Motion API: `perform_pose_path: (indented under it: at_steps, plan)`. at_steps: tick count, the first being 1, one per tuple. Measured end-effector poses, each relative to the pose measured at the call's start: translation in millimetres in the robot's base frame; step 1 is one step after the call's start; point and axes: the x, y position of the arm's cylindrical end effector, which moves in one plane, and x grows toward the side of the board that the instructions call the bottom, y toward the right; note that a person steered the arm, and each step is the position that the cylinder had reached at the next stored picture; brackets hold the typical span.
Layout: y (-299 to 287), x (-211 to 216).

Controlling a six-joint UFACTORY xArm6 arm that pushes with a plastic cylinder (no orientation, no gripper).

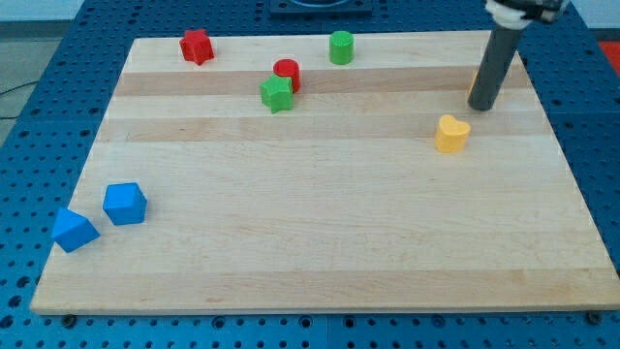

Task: Move the yellow hexagon towards the top right side of the board

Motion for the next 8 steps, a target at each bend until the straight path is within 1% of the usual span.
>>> perform_pose_path:
  at_steps: [1,2,3,4,5,6,7,8]
  plan:
    - [3,-34]
    - [33,-12]
    - [60,-30]
    - [49,-66]
    - [20,-89]
    - [62,-76]
    - [41,-36]
    - [11,-18]
